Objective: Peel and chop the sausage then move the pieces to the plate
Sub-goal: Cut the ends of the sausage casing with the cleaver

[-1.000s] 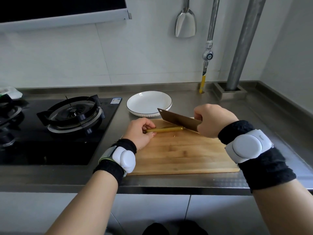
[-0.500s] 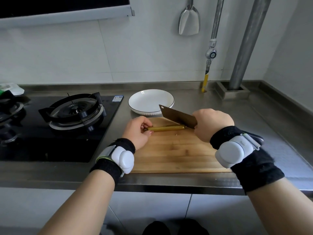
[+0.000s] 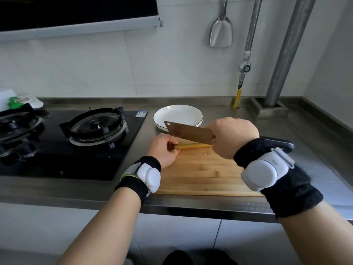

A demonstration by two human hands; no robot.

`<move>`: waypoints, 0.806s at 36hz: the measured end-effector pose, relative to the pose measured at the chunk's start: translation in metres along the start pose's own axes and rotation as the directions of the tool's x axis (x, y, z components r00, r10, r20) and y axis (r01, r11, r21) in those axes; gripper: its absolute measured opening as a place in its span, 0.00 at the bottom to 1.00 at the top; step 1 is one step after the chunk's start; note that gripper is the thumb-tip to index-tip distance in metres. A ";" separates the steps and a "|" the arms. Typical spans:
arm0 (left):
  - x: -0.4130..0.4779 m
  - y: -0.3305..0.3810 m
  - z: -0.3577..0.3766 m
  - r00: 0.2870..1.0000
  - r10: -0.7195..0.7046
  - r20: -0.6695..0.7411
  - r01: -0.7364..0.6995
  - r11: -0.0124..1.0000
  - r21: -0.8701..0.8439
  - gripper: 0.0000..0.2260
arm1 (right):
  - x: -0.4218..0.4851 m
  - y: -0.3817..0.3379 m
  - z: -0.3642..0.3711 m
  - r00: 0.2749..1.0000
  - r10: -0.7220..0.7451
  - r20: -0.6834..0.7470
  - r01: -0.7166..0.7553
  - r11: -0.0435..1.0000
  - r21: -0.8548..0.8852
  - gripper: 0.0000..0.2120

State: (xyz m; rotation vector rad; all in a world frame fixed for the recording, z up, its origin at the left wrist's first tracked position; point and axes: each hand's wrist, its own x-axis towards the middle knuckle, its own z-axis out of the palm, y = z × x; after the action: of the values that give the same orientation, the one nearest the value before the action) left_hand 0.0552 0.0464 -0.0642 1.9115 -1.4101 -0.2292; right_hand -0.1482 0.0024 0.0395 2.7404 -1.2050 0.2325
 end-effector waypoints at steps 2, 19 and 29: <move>0.001 0.000 -0.001 1.000 -0.023 0.005 0.023 1.000 -0.015 0.07 | -0.002 0.001 -0.002 1.000 -0.004 -0.004 0.004 1.000 -0.003 0.07; -0.019 -0.002 -0.008 0.988 -0.073 -0.137 0.073 0.997 -0.007 0.07 | -0.019 -0.003 0.001 0.996 0.090 0.010 -0.091 0.990 0.110 0.10; -0.023 -0.002 -0.005 0.983 0.140 -0.123 -0.118 0.979 0.168 0.10 | -0.018 0.010 0.013 0.921 0.225 0.318 -0.390 0.572 0.722 0.06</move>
State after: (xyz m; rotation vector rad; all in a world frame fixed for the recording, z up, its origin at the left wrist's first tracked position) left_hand 0.0507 0.0695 -0.0683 1.9146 -1.4925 0.0765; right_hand -0.1669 0.0062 0.0235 3.2654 -2.0586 0.6976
